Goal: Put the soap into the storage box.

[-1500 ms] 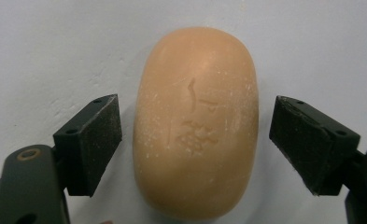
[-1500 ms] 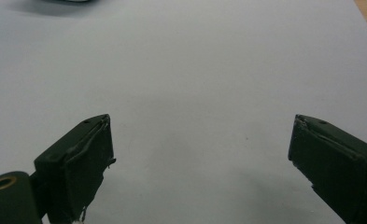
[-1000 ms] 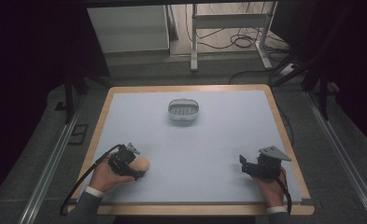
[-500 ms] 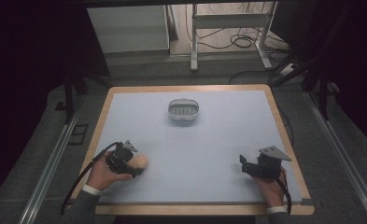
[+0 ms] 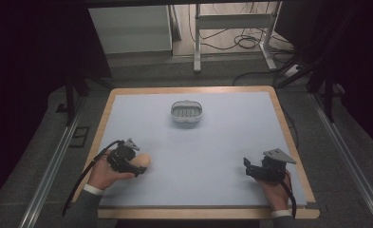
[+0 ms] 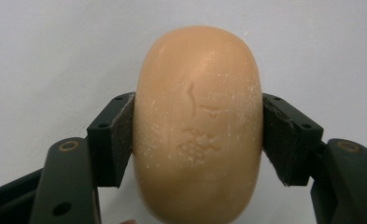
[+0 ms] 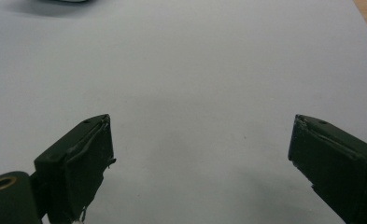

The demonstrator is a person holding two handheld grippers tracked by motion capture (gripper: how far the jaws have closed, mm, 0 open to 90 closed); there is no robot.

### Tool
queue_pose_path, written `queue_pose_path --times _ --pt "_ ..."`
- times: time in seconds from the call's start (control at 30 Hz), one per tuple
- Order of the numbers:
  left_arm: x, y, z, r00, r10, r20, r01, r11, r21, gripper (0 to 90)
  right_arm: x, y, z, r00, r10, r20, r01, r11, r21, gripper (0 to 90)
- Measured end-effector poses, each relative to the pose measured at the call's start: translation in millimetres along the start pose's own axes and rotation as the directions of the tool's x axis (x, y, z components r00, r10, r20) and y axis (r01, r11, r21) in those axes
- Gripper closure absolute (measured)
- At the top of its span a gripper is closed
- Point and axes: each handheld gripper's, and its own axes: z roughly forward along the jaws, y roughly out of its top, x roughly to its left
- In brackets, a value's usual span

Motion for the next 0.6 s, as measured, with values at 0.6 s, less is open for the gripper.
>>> queue_pose_path --times 0.6 --pt "0.8 6.4 0.3 1.0 0.007 0.005 -0.007 1.0 -0.005 32.5 1.0 0.0 0.0 0.9999 -0.007 0.009 0.007 1.0 0.002 6.6"
